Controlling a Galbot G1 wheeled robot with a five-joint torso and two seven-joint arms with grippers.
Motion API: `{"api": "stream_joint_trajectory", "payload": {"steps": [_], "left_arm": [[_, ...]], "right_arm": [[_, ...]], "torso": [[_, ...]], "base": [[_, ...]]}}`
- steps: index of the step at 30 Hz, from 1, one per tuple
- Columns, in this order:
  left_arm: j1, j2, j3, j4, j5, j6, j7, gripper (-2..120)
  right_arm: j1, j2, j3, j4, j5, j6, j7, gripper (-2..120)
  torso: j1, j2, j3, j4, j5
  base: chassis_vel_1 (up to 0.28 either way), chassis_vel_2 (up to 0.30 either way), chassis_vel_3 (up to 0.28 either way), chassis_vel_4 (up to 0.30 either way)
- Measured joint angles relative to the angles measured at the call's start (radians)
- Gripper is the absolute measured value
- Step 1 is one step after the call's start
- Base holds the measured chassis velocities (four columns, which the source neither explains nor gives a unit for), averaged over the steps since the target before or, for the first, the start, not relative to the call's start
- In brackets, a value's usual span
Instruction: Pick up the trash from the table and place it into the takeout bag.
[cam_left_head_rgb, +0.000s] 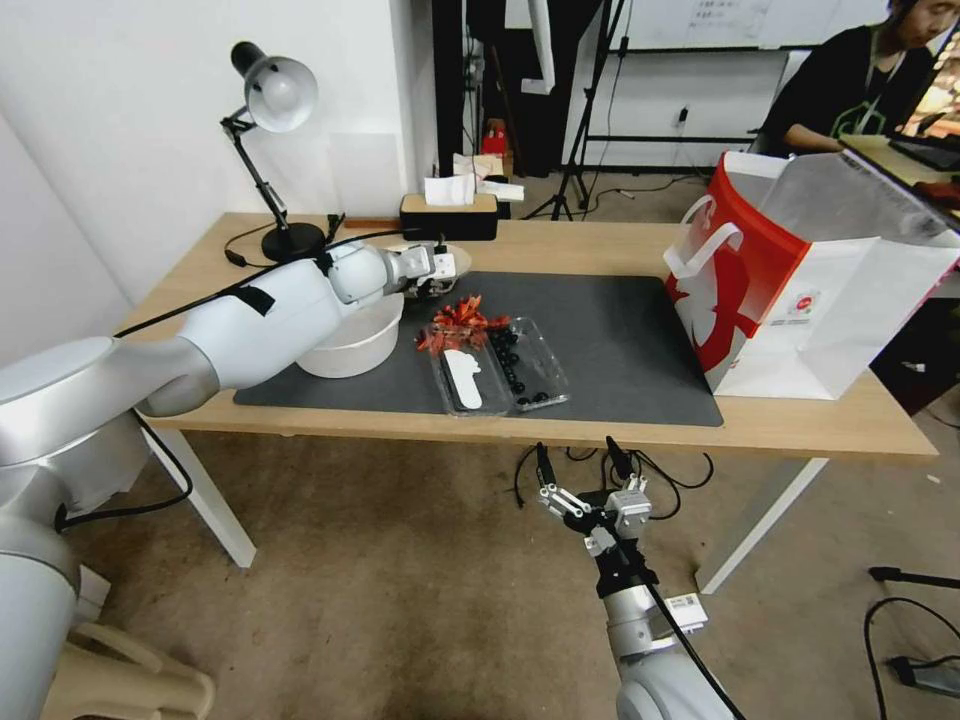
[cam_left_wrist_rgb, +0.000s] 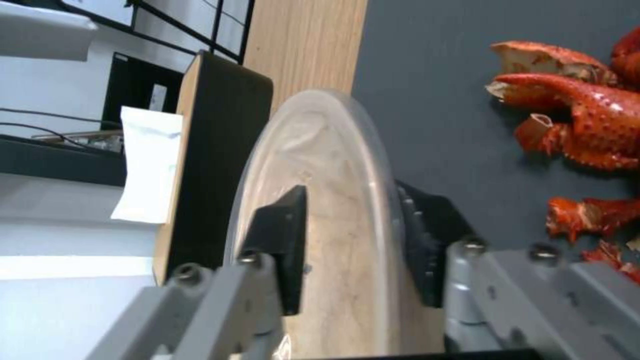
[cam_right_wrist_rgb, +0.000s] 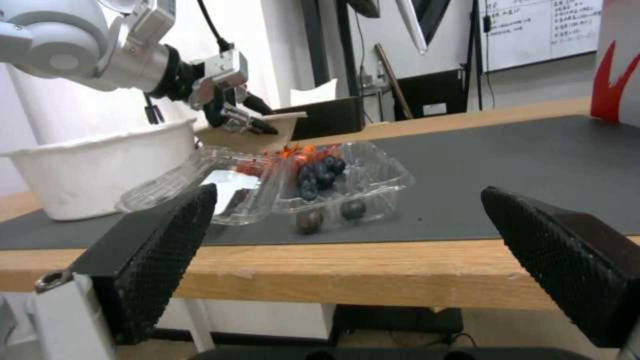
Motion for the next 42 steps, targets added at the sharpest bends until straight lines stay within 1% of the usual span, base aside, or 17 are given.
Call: {"api": "stream_joint_trajectory", "payload": {"steps": [2, 4, 5, 6, 8, 9, 14, 22, 25, 26, 27, 29, 30, 33, 34, 38, 42], "left_arm": [[0.004, 0.001, -0.006, 0.000, 0.004, -0.001, 0.003, 21], [0.005, 0.002, -0.007, 0.000, 0.005, -0.001, 0.004, 18], [0.007, 0.004, -0.008, -0.002, 0.007, -0.001, 0.005, 11], [0.007, 0.004, -0.008, -0.002, 0.007, -0.001, 0.005, 11], [0.009, 0.007, -0.009, -0.008, 0.009, -0.001, 0.006, 1], [0.009, 0.007, -0.010, -0.011, 0.010, -0.001, 0.006, 0], [0.010, 0.008, -0.021, -0.018, 0.010, -0.001, 0.007, 0], [-0.010, 0.010, -0.084, -0.048, 0.004, -0.001, 0.007, 0], [-0.037, 0.026, -0.119, -0.117, 0.003, 0.000, 0.004, 0], [-0.037, 0.026, -0.119, -0.117, 0.003, 0.000, 0.004, 0], [-0.057, 0.035, -0.129, -0.160, -0.008, 0.006, 0.003, 0], [-0.086, 0.045, -0.143, -0.219, -0.044, 0.029, -0.005, 0], [-0.086, 0.045, -0.143, -0.219, -0.044, 0.029, -0.005, 0], [-0.157, 0.046, -0.152, -0.315, -0.130, 0.065, -0.031, 0], [-0.157, 0.046, -0.152, -0.315, -0.130, 0.065, -0.031, 0], [-0.211, 0.022, -0.139, -0.368, -0.187, 0.089, -0.051, 0], [-0.280, -0.071, -0.090, -0.374, -0.252, 0.108, -0.063, 0]], "right_arm": [[0.001, 0.002, -0.003, 0.000, -0.001, -0.002, 0.000, 100], [0.000, 0.003, -0.003, 0.000, -0.002, -0.002, -0.001, 100], [0.000, 0.003, -0.005, 0.000, -0.003, -0.002, -0.001, 100], [0.000, 0.003, -0.005, 0.000, -0.003, -0.002, -0.001, 100], [0.000, 0.003, -0.005, 0.000, -0.004, -0.003, -0.001, 100], [0.000, 0.003, -0.005, 0.000, -0.004, -0.003, -0.001, 100], [-0.002, -0.007, -0.005, 0.000, -0.005, -0.003, -0.001, 100], [-0.006, -0.014, -0.002, -0.001, -0.008, -0.003, -0.001, 100], [-0.007, -0.009, -0.001, -0.011, -0.017, -0.001, -0.001, 100], [-0.007, -0.009, -0.001, -0.011, -0.017, -0.001, -0.001, 100], [-0.009, -0.007, -0.001, -0.012, -0.019, 0.000, -0.001, 100], [-0.015, -0.005, -0.001, -0.010, -0.021, 0.002, -0.001, 100], [-0.015, -0.005, -0.001, -0.010, -0.021, 0.002, -0.001, 100], [-0.027, -0.005, 0.002, 0.003, -0.025, 0.004, -0.001, 100], [-0.027, -0.005, 0.002, 0.003, -0.025, 0.004, -0.001, 100], [-0.039, -0.009, 0.012, 0.007, -0.028, 0.005, 0.000, 100], [-0.053, -0.011, 0.026, 0.014, -0.041, 0.006, 0.005, 100]], "torso": [[0.000, 0.000, 0.000, 0.0000, 0.0000], [0.000, 0.000, 0.000, 0.0000, 0.0000], [0.000, 0.000, 0.000, 0.0000, 0.0000], [0.000, 0.000, 0.000, 0.0000, 0.0000], [0.000, 0.000, 0.000, 0.0001, 0.0000], [0.000, 0.000, 0.000, 0.0000, -0.0001], [0.000, 0.000, 0.000, 0.0000, 0.0000], [0.000, 0.000, 0.000, 0.0000, 0.0001], [0.000, 0.000, 0.000, 0.0002, 0.0000], [0.000, 0.000, 0.000, 0.0002, 0.0000], [0.000, 0.000, 0.000, 0.0000, 0.0001], [0.000, 0.000, 0.000, 0.0000, 0.0003], [0.000, 0.000, 0.000, 0.0000, 0.0003], [0.000, 0.000, 0.000, 0.0000, 0.0002], [0.000, 0.000, 0.000, 0.0000, 0.0002], [0.000, 0.000, 0.000, 0.0000, 0.0003], [0.000, 0.000, 0.000, 0.0000, 0.0002]], "base": [[0.000, 0.000, 0.000, 0.000], [0.000, 0.000, 0.000, 0.000], [0.000, 0.000, 0.000, 0.000], [0.000, 0.000, 0.000, 0.000], [0.000, 0.000, 0.000, 0.000], [0.000, 0.000, 0.000, 0.000], [0.000, 0.000, 0.000, 0.000], [0.000, 0.000, 0.000, 0.000], [0.000, 0.000, 0.000, 0.000], [0.000, 0.000, 0.000, 0.000], [0.000, 0.000, 0.000, 0.000], [0.000, 0.000, 0.000, 0.000], [0.000, 0.000, 0.000, 0.000], [0.000, 0.000, 0.000, 0.000], [0.000, 0.000, 0.000, 0.000], [0.000, 0.000, 0.000, 0.000], [0.000, 0.000, 0.000, 0.000]]}}
